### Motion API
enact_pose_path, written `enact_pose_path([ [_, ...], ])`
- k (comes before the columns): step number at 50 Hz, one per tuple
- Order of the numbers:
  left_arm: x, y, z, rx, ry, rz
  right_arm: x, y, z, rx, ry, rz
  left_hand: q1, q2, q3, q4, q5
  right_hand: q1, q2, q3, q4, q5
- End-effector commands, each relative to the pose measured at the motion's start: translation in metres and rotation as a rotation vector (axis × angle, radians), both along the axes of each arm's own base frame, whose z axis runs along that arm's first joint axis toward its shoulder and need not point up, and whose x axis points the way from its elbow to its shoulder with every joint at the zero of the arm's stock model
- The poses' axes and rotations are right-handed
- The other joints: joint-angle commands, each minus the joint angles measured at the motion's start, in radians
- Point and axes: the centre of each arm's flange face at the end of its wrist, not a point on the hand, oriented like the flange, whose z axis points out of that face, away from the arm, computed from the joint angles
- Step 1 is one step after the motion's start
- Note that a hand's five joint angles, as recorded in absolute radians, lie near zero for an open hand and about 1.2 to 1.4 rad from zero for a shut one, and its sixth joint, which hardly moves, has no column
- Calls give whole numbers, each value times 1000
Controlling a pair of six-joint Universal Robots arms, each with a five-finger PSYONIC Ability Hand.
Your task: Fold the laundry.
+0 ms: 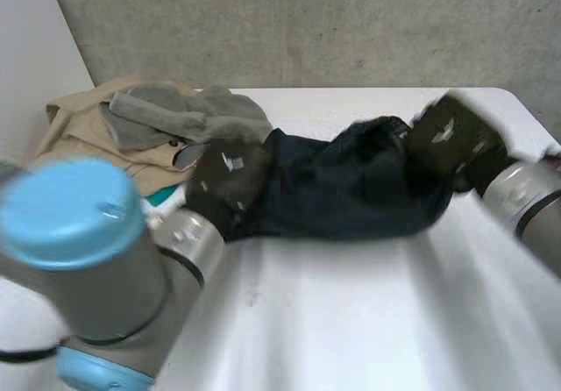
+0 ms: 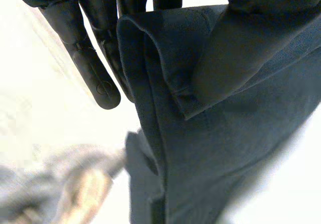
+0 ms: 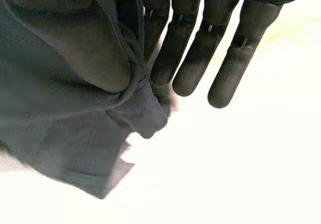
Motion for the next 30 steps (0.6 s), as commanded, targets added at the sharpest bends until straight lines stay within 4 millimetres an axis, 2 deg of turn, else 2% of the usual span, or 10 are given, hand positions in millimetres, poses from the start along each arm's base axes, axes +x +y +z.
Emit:
enact_pose_path([
  [1,18,14,92,-184,156,12,-30,17,89,-117,-41,-191,288,205,209,199,261,320,219,212,203,261],
  [2,23,17,104,-195,164,18,-33,18,91,-98,-35,-203,288,205,209,199,261,320,219,212,203,261],
  [6,29,19,121,-183,146,27,-47,33,101,1,1,-255,288,205,209,199,261,320,219,212,203,261],
  [9,31,19,124,-151,116,32,-48,53,104,77,20,-233,288,205,209,199,261,320,219,212,203,261],
  [12,28,15,117,-113,82,32,-46,59,102,107,27,-209,288,205,209,199,261,320,219,212,203,261],
  [15,19,2,98,-63,9,33,-46,57,96,132,33,-202,288,205,209,199,261,320,219,212,203,261],
  [21,12,-42,55,-14,-137,80,-40,28,63,260,63,-191,288,205,209,199,261,320,219,212,203,261],
  [23,10,-55,48,-24,-161,91,-37,18,54,292,71,-187,288,205,209,199,261,320,219,212,203,261],
  [27,-1,-93,46,-122,-146,127,-31,-10,33,333,52,-199,288,205,209,199,261,320,219,212,203,261],
  [30,-7,-123,64,-260,-69,167,-27,-37,34,283,-50,-223,288,205,209,199,261,320,219,212,203,261],
])
